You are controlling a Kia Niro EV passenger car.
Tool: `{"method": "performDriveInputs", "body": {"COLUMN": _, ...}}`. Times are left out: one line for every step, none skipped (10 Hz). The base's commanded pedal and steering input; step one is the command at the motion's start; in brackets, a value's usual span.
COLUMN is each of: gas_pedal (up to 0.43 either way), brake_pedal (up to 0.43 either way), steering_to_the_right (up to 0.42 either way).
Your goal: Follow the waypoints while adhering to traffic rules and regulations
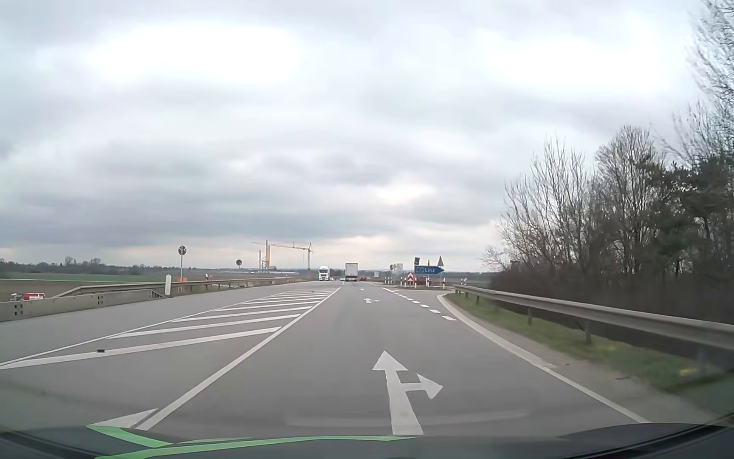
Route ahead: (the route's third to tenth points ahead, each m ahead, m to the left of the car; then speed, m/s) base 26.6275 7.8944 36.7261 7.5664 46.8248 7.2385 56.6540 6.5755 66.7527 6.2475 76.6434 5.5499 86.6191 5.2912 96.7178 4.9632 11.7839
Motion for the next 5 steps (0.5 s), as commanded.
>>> {"method": "performDriveInputs", "body": {"gas_pedal": 0.079, "brake_pedal": 0.000, "steering_to_the_right": 0.001}}
{"method": "performDriveInputs", "body": {"gas_pedal": 0.079, "brake_pedal": 0.000, "steering_to_the_right": 0.000}}
{"method": "performDriveInputs", "body": {"gas_pedal": 0.079, "brake_pedal": 0.000, "steering_to_the_right": 0.000}}
{"method": "performDriveInputs", "body": {"gas_pedal": 0.079, "brake_pedal": 0.000, "steering_to_the_right": 0.000}}
{"method": "performDriveInputs", "body": {"gas_pedal": 0.079, "brake_pedal": 0.000, "steering_to_the_right": 0.000}}
